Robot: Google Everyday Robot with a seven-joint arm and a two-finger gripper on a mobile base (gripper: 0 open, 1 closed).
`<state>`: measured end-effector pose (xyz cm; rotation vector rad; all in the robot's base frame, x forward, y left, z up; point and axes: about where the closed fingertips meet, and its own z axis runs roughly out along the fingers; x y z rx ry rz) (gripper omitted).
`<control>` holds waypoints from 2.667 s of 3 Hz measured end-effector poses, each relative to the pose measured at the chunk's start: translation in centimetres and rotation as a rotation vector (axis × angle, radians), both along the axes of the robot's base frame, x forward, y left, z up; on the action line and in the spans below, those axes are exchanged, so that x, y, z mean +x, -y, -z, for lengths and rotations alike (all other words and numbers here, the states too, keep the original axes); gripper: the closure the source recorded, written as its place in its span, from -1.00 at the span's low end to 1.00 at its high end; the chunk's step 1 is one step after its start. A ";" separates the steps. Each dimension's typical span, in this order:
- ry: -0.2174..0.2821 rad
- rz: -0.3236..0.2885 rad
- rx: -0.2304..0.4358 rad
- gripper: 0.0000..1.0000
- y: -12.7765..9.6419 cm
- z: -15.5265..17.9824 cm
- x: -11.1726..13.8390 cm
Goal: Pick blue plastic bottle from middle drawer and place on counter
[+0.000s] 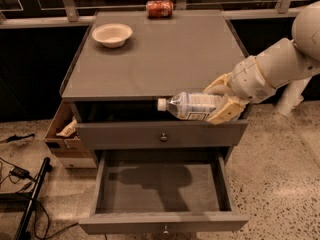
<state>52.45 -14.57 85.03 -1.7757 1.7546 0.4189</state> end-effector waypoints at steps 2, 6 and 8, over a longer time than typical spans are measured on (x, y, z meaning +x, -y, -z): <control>0.003 0.013 -0.006 1.00 -0.9 -2.3 3.0; 0.131 0.045 -0.016 1.00 -4.9 -1.3 16.8; 0.138 0.055 -0.032 0.62 -4.8 -0.6 17.8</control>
Offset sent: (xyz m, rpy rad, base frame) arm 0.0652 0.0137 0.0526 -0.0029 -0.0269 -0.0376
